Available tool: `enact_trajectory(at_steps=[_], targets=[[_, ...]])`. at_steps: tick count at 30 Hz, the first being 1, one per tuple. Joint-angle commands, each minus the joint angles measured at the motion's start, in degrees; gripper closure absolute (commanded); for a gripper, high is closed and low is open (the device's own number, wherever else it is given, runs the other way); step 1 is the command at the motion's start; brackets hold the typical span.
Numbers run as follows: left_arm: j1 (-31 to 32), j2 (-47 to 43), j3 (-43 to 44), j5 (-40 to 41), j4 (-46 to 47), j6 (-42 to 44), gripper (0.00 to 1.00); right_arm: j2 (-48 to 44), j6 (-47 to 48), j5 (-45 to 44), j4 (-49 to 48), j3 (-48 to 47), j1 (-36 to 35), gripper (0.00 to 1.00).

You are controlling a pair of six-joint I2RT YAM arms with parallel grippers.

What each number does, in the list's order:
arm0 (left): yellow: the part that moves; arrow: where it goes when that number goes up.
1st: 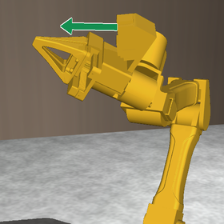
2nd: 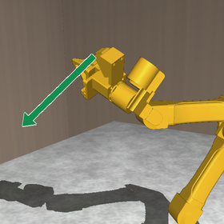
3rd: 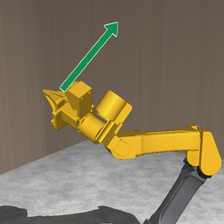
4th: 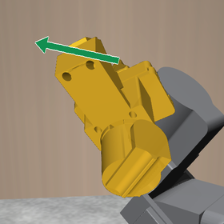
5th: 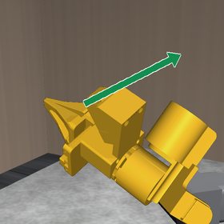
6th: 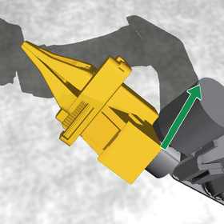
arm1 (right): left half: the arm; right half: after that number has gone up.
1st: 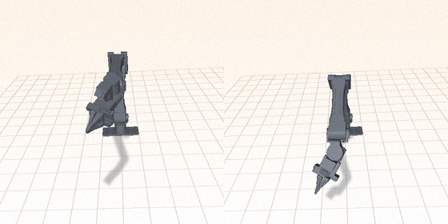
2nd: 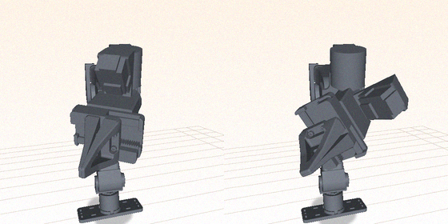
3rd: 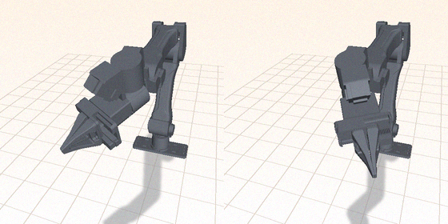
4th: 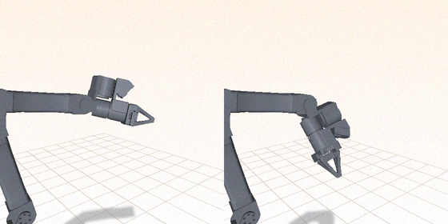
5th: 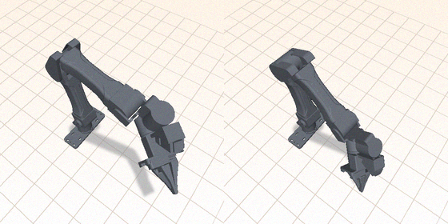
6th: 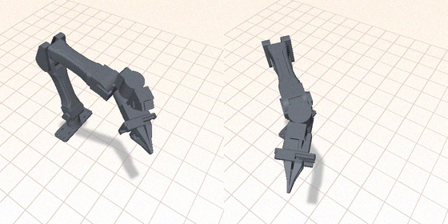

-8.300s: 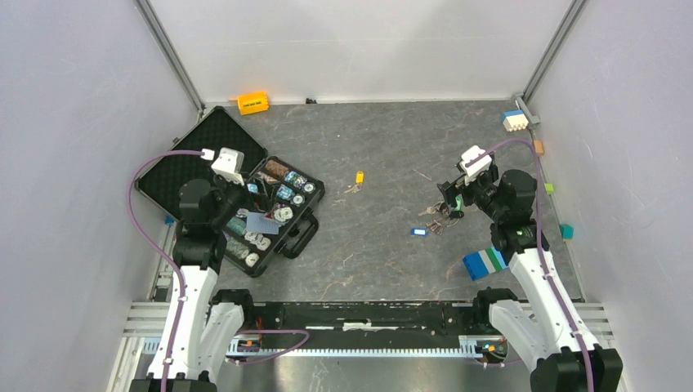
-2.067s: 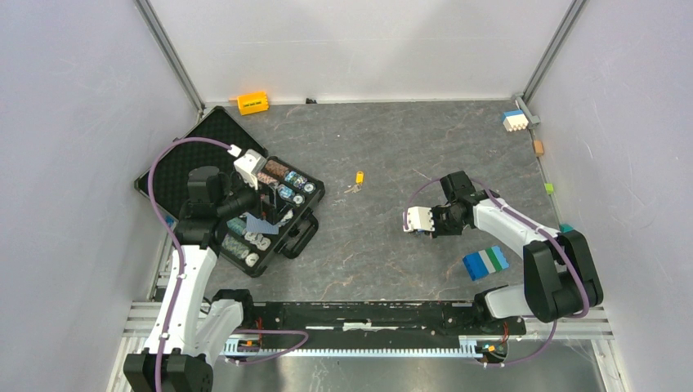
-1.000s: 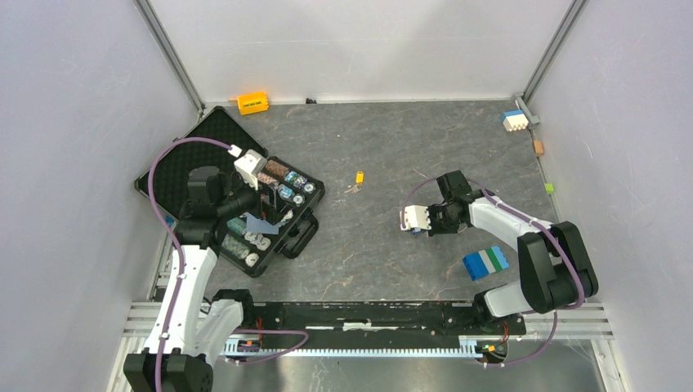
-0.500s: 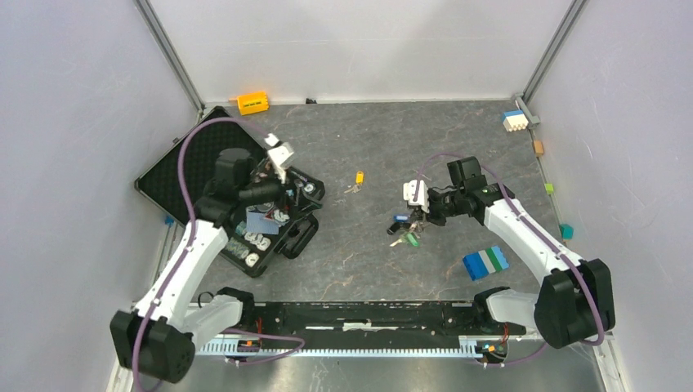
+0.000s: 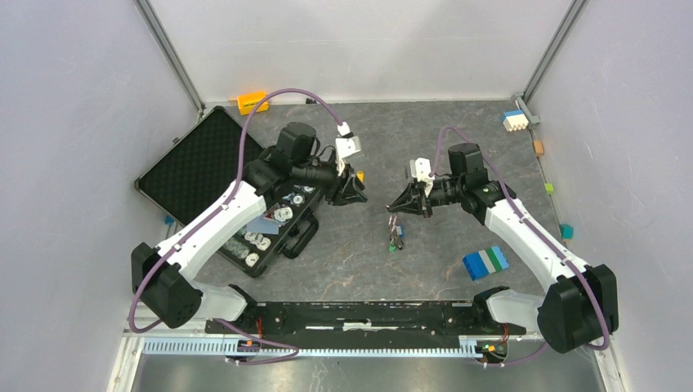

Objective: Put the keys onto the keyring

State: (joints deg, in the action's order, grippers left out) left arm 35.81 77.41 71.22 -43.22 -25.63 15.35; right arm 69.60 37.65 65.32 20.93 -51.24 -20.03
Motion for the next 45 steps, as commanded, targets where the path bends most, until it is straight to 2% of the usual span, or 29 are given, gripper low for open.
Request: enact_trajectory(at_steps=[1,7,11,14,16,18,24,31,37,45], targets=[[3.25,1.23,3.09,-1.37,-1.96,7.54,0.55,-1.4,-6.93,5.95,-10.06,0.33,-1.61,1.0],[6.77,2.95,2.64,-4.53,-4.82,13.4,0.55,-2.72,-8.03,7.44,-12.92,2.35,-2.96,1.0],[8.25,3.84,2.95,-3.69,-6.2,16.47,0.57,-2.09,-0.01,7.65,-4.45,0.68,-3.31,1.0],[9.06,4.73,4.07,-2.91,-8.51,19.29,0.64,-1.14,5.58,7.67,1.46,-0.6,-3.51,1.0],[9.44,5.16,4.71,-2.58,-8.98,19.55,0.71,-0.68,6.75,7.64,2.7,-0.7,-3.58,1.0],[9.78,5.23,4.74,-2.32,-8.98,19.72,0.73,-0.22,7.54,7.71,3.51,-0.77,-3.64,1.0],[11.2,5.39,3.22,0.07,-8.27,21.02,0.73,0.37,8.31,8.07,4.23,-0.69,-3.69,1.0],[11.56,3.49,-0.81,2.06,-2.89,20.69,0.58,0.31,8.48,8.59,4.48,-0.7,-3.68,1.0],[11.82,3.11,-1.87,2.44,-1.49,20.97,0.58,-0.15,8.49,8.51,4.3,-0.55,-3.7,1.0],[12.48,2.77,-2.22,2.53,0.05,19.43,0.64,0.11,8.49,8.06,4.29,-0.52,-3.7,1.0]])
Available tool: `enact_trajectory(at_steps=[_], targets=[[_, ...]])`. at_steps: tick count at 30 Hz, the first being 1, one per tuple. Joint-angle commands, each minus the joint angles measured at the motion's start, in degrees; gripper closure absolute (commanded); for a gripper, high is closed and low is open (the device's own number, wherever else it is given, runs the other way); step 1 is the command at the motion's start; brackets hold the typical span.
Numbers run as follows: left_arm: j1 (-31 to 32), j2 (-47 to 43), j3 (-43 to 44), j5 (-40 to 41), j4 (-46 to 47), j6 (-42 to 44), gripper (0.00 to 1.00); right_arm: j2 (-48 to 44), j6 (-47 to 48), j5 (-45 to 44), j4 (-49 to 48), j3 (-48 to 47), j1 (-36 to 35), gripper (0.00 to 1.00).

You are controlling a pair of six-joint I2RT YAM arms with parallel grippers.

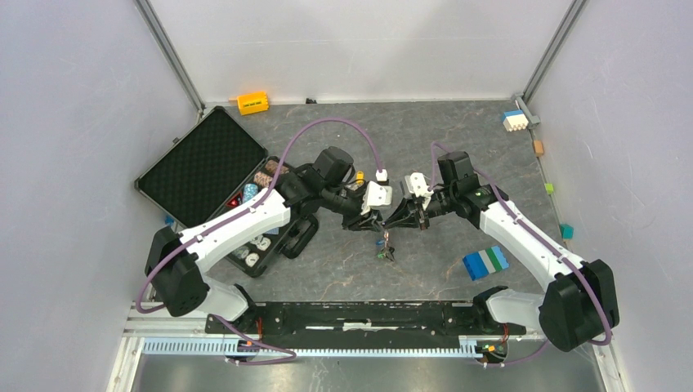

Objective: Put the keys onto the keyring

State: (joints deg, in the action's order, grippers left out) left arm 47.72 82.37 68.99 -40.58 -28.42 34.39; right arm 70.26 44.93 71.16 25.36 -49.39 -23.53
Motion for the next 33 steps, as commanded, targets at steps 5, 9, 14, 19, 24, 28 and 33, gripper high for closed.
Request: enact_trajectory(at_steps=[5,9,14,19,24,28,33], targets=[[0.94,-2.25,-0.34,-0.01,3.02,0.32,0.69,-0.43,1.03,2.21,-0.32,-2.45,-0.28,1.0],[1.28,-2.34,-0.78,0.44,3.02,0.59,0.74,-0.46,0.61,2.08,-0.58,-2.47,-0.25,1.0],[1.49,-2.56,-1.0,1.2,3.02,0.87,0.87,-0.46,0.21,1.54,-0.93,-2.38,-0.19,1.0],[1.6,-2.82,-1.45,1.91,3.02,0.83,0.98,-0.47,-2.64,0.65,-3.36,-1.98,-0.24,1.0],[1.92,-3.14,-1.73,1.56,3.02,0.02,0.98,-1.33,-11.14,-3.06,-11.49,0.19,-0.2,0.98],[1.93,-3.76,-2.4,2.62,4.39,-1.78,0.98,-1.79,-13.73,-6.7,-14.13,1.0,-0.14,0.94],[1.93,-5.26,-4.23,3.76,8.26,-5.57,0.98,-1.79,-14.03,-7.61,-14.38,1.13,-0.12,0.86]])
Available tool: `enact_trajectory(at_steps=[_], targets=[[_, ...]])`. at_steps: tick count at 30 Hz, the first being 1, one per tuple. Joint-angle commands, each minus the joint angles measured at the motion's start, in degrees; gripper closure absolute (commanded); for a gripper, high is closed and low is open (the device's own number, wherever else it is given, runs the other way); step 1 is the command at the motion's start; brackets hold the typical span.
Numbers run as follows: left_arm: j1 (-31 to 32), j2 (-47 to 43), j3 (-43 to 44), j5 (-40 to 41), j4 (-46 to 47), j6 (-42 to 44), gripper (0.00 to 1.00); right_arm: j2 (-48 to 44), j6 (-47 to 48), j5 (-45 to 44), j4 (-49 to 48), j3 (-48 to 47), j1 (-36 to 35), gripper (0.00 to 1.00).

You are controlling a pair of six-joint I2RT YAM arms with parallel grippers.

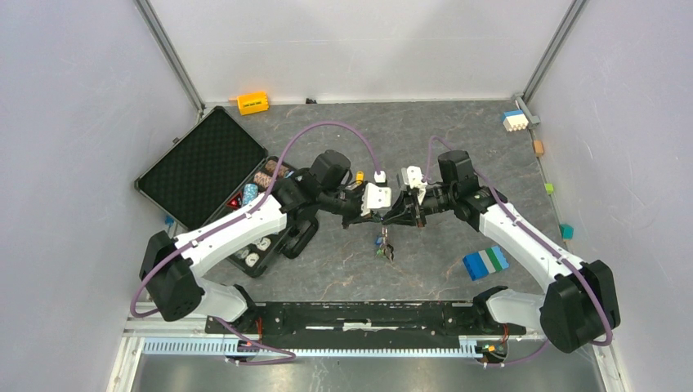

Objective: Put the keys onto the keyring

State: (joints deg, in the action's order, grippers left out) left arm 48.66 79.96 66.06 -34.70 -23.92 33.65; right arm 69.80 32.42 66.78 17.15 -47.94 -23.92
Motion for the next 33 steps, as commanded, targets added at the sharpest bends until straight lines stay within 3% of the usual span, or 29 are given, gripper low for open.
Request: enact_trajectory(at_steps=[1,12,22,33], targets=[[0.99,-2.98,-1.53,-1.74,4.79,-5.96,0.98,-1.46,-1.64,-3.61,-6.22,-0.23,0.19,0.85],[0.99,-1.52,-1.31,-0.22,7.05,-12.11,0.98,-3.09,-4.3,-6.78,-9.84,1.38,0.19,0.79],[0.9,-1.62,-2.02,0.42,8.61,-12.62,0.98,-2.47,-2.64,-5.08,-8.51,1.28,0.24,0.84],[0.69,-2.9,-3.38,-0.16,10.44,-12.73,0.98,-1.99,1.5,-1.96,-4.79,0.74,0.2,0.79]])
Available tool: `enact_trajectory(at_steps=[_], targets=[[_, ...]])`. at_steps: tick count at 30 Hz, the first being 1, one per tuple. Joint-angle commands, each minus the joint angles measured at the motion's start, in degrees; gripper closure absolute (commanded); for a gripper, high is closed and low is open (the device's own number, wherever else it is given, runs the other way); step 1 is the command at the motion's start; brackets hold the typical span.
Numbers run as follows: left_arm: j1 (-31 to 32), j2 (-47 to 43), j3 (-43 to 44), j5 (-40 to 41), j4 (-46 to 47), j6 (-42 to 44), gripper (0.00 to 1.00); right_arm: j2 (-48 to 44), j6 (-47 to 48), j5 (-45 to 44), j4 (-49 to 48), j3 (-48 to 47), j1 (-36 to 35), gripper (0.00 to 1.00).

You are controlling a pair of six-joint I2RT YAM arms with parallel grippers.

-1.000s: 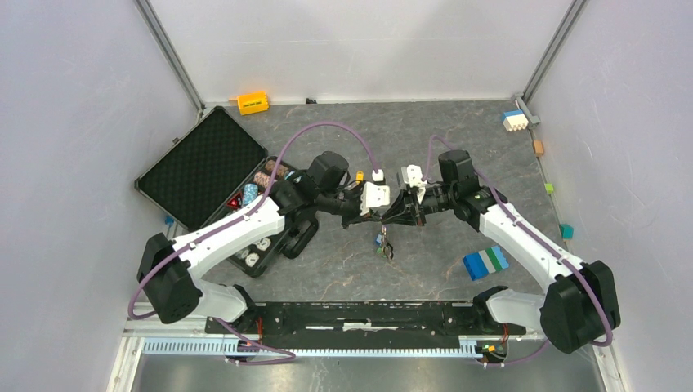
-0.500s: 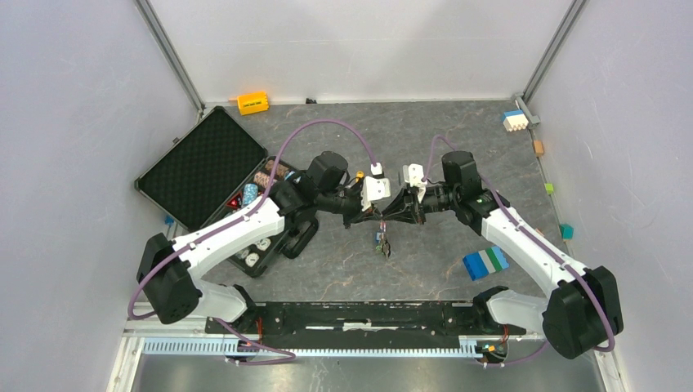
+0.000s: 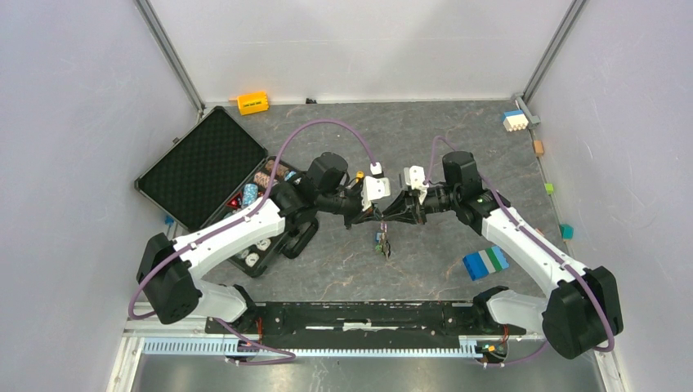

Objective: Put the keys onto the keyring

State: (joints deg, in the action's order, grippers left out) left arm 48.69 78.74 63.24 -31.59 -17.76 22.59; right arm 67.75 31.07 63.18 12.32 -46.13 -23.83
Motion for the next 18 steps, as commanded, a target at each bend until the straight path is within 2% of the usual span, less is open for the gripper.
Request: enact_trajectory(at_steps=[1,9,18], targets=[[0.62,-1.82,-0.73,-3.3,4.46,-1.68,0.98,0.24,3.6,1.72,0.69,-1.24,0.13,0.79],[0.27,-2.95,-1.79,-3.65,5.71,-1.57,0.98,1.75,7.89,2.86,5.55,-2.74,0.19,0.79],[0.18,-2.95,-2.07,-3.65,5.94,-1.52,0.98,1.61,8.39,2.78,5.97,-2.91,0.17,0.78]])
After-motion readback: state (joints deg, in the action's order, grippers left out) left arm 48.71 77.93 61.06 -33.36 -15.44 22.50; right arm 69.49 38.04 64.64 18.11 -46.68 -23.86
